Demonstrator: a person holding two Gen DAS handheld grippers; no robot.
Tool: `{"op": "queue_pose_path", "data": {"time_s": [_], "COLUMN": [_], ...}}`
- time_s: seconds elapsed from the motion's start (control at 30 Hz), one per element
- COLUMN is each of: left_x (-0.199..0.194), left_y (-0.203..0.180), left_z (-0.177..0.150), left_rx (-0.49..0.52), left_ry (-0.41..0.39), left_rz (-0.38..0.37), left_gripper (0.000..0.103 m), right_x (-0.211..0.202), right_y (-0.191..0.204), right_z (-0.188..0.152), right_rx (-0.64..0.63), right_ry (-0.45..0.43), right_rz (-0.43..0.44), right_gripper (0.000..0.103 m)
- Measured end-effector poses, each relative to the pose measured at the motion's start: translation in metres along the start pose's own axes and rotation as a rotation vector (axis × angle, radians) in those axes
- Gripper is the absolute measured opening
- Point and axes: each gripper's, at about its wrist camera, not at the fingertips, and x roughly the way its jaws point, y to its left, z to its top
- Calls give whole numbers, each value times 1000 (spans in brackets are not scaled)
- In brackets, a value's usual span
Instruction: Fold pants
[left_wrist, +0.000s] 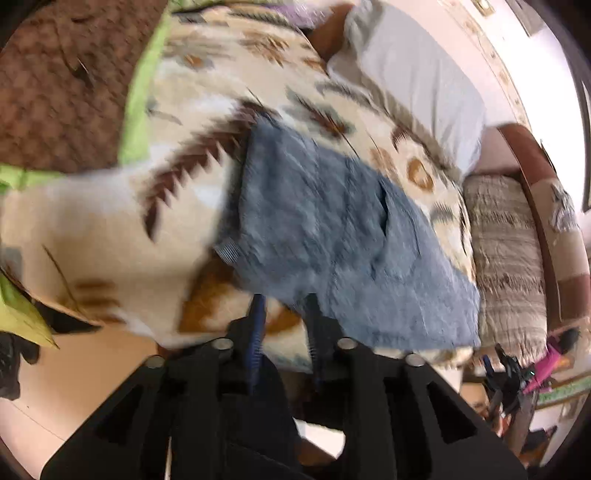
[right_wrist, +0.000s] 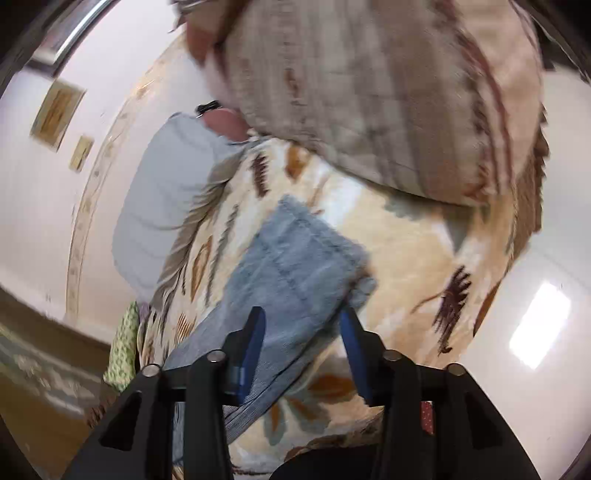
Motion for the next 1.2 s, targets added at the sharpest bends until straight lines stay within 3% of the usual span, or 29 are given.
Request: {"op": "queue_pose_path", "data": {"time_s": [0.1,0.2,0.4,0.6,0.7,0.77,0.8,0.93,0.97,1.03,1.07,1.13,1.2], "left_x": [5,29,71,94,93,92,94,108,110,107,104,91,91], "left_y": [13,23,31,31,29,29,29,29,25,19,15,4,-6], "left_z": [32,66,102,109,105,105,107,114,114,111,110,108,109], "left_rx": [-61,-94,-121,-86,-30,1,6,-31,-30,-18,-16,21,81], "left_ry": [-35,-8,75,162,186,184,183,214,217,216,216,173,139], "left_rz": [6,12,-36,-68,-104,-115,-115,-177,-202,-245,-271,-282,-202], "left_gripper": [51,52,53,57,60,67,70,71,71,56,37,34,33], "right_x": [31,82,206,299,309,298,297,306,308,309,307,291,278], "right_y": [49,113,231,284,294,300,301,301,302,310,316,329,336], "right_z": [-3,-13,-41,-78,-123,-149,-151,-145,-146,-151,-156,-155,-147], "right_rx": [-112,-252,-512,-648,-790,-979,-1004,-963,-958,-1007,-1054,-1108,-1116], "right_ry": [87,207,429,557,716,721,724,724,716,684,656,597,513], "right_rz": [50,107,165,77,111,91,91,86,90,71,55,66,89], "right_gripper": [62,68,74,74,72,73,73,73,69,48,37,23,18]}}
